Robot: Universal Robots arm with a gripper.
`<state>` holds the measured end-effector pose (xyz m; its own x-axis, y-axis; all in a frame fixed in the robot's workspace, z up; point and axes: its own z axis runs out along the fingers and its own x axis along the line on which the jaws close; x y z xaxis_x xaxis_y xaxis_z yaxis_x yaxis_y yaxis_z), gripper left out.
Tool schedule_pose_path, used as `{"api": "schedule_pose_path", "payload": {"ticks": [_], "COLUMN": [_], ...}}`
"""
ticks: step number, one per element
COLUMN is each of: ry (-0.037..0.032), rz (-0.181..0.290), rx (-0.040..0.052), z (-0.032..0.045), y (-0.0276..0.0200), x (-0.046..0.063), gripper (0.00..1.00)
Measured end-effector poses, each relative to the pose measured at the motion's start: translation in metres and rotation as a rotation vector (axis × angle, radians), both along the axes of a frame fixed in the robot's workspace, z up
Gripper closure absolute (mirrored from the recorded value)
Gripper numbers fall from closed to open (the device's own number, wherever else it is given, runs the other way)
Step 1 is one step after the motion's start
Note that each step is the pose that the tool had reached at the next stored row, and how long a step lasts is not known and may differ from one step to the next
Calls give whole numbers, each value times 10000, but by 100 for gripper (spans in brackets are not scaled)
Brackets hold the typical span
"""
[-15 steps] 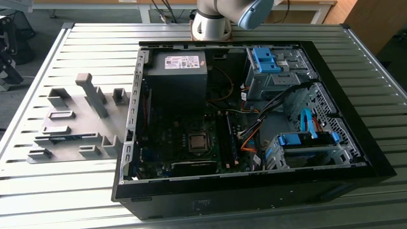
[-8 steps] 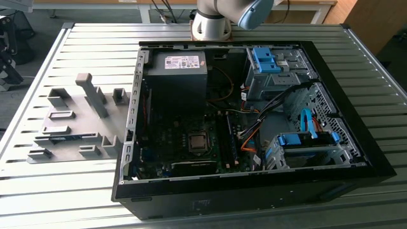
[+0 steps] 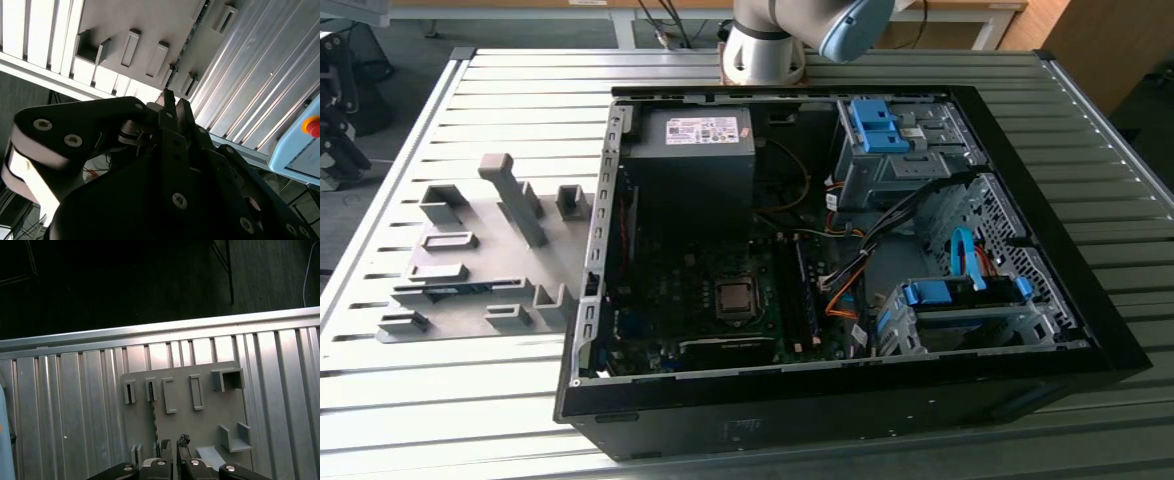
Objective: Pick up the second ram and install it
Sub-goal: 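Pick up the second ram and move it above second insertion slot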
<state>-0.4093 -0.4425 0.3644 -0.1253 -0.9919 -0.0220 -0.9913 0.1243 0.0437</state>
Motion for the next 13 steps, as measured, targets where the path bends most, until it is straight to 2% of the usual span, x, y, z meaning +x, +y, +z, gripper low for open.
{"api": "schedule_pose_path", "payload": {"ticks": [1, 2, 7, 13], "ry": [-1, 0, 0, 3], "rz": [19, 38, 250, 747], "rx": [0, -1, 0, -2], "z": [-4, -9, -48, -90], "y": [-1, -1, -20, -29], "x": [0, 0, 0, 0], "gripper": [82, 75, 75, 75]}}
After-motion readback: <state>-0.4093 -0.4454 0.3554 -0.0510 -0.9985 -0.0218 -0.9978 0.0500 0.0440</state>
